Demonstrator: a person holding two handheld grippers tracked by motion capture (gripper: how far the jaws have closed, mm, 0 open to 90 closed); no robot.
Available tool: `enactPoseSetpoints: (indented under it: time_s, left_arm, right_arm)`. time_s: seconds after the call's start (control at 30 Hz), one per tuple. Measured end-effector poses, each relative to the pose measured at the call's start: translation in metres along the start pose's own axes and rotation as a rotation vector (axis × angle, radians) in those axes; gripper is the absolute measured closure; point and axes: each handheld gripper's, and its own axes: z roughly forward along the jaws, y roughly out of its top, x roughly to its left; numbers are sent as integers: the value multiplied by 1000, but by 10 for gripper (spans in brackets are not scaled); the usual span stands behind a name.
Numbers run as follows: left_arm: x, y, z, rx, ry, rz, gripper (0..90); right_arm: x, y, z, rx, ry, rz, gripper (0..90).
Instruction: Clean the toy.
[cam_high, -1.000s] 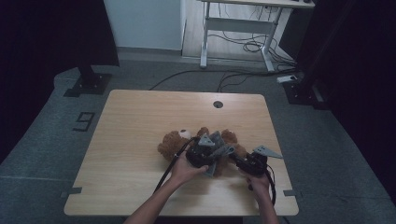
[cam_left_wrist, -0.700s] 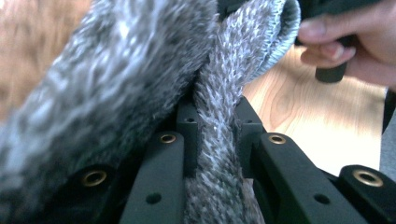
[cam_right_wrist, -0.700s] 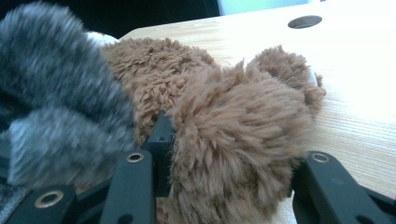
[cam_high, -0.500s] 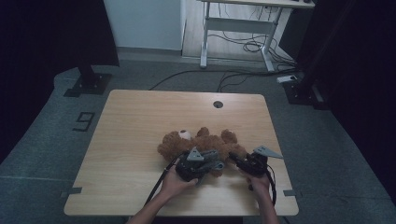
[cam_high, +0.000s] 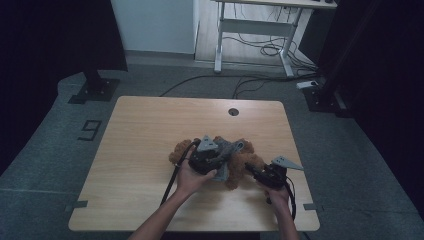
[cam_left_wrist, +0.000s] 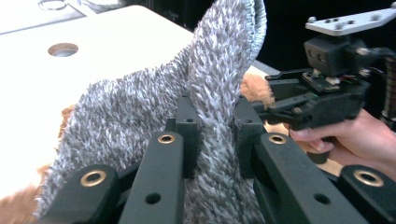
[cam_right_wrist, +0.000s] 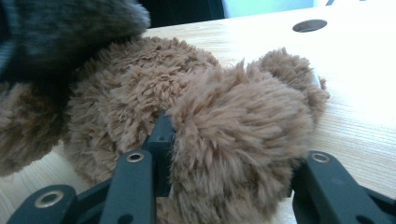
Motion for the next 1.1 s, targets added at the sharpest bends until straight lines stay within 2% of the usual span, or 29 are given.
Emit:
enactPoseSetpoints:
  time_s: [0.03,0.07,0.1,0.13,0.17,0.2,0.23,0.27,0.37,0.43,0.53,0.67,0.73,0.97,1.03,1.1]
  left_arm:
    - [0,0,0,0,0,0,767]
    - [-1,-1,11,25,-6,0,767]
    - [-1,-1,11,25,-6,0,767]
    - [-5,-5,25,61,-17,14,767]
    - [-5,-5,25,61,-17,14,767]
    - [-11,-14,39,109,-30,29,767]
    - [-11,-14,39,109,-30,29,767]
    - [-14,-21,45,118,-37,44,766]
    - [-18,-30,44,116,-44,50,767]
    - [-22,-41,44,137,-42,73,768]
    - [-24,-49,42,149,-43,84,768]
    - [-22,-64,40,176,-42,87,769]
    - [-19,-69,38,173,-36,77,770]
    - [-11,-73,39,164,-13,54,769]
    - [-8,-71,39,148,-15,36,769]
    - [-8,-68,31,123,-24,34,768]
  right_arm:
    - [0,0,0,1,1,0,562]
    - [0,0,0,-1,1,1,562]
    - [0,0,0,-1,1,1,562]
    - [0,0,0,0,2,0,562]
    - [0,0,0,0,2,0,562]
    - [-1,0,0,1,5,0,562]
    - [-1,0,0,4,5,1,562]
    - [-1,0,-1,8,3,-1,562]
    - [-2,-1,-1,13,8,6,562]
    - [-2,-1,0,13,9,4,562]
    - [-1,-1,0,12,8,1,562]
    - [0,0,0,3,-3,-7,550]
    - [0,0,2,-1,-13,-13,549]
    - [3,3,11,0,-40,-24,549]
    - [4,7,17,2,-57,-40,548]
    - [3,8,19,-2,-57,-39,547]
